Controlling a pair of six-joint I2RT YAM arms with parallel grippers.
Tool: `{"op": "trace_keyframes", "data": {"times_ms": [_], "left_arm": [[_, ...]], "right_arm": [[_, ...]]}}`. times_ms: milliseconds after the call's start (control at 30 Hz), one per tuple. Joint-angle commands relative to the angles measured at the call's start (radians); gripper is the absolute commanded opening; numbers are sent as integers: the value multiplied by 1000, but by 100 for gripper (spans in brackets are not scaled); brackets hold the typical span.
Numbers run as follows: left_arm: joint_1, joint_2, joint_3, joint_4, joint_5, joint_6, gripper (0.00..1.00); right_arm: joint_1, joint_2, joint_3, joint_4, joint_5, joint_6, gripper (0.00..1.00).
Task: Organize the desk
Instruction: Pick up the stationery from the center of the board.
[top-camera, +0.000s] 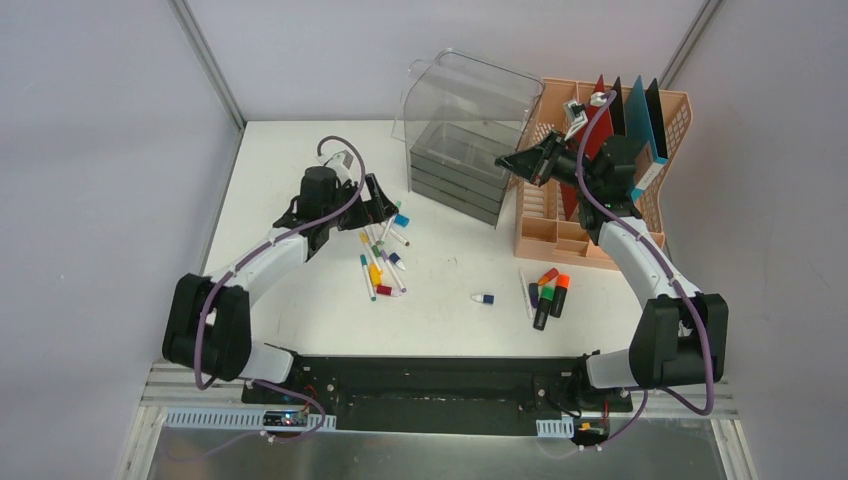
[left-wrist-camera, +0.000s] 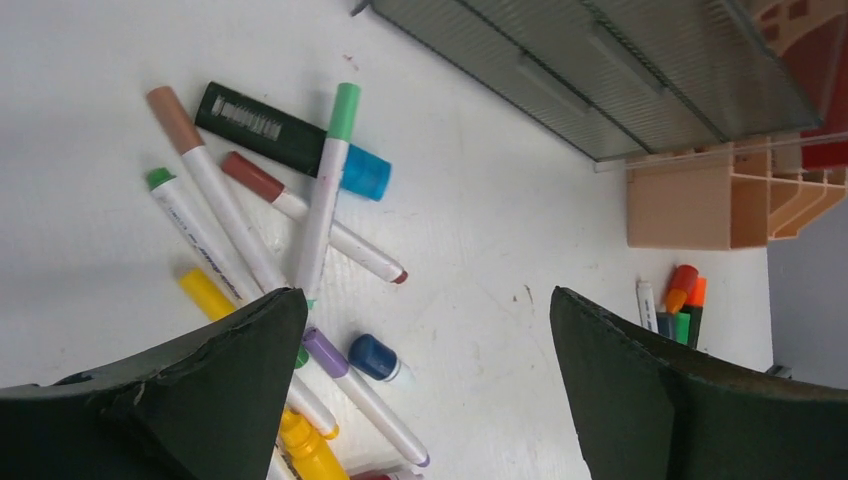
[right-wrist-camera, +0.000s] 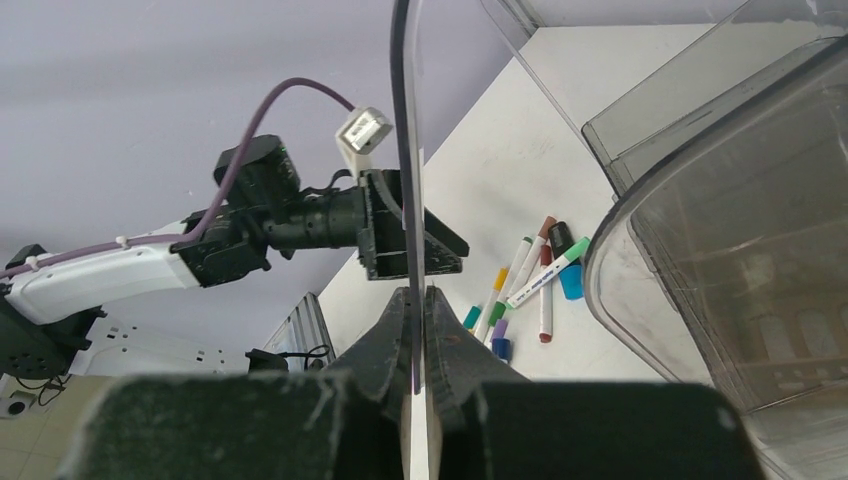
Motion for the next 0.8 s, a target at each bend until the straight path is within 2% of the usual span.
{"op": "trace_keyframes", "data": {"times_ms": [0,167,267,367,433,500,667,767], "left_arm": [[14,90,101,-38,-5,-107,93],[14,156,168,-136,-78,-143,92],[14,164,181,-153,-73,-133,92],[14,157,164,-102,83,-63,81],[6,142,122,-25,218,-23,79],[-21,112,84,18,257,11,79],[-96,31,19,13,204,81,80],[-106,3,9,1,121,106,81]], "right_arm": [[-14,-49,-12,44,-13,20,0],[-19,-51,-18,44,-17,18,0],[-20,-47,-19,44,-20,18,0],[-21,-44,-20,44,-22,17,0],[-21,-42,-20,44,-24,17,0],[-22,-39,-20,44,-26,15,0],[-22,-36,-21,45,-31,15,0],[-22,-35,-20,46,-35,16,0]]}}
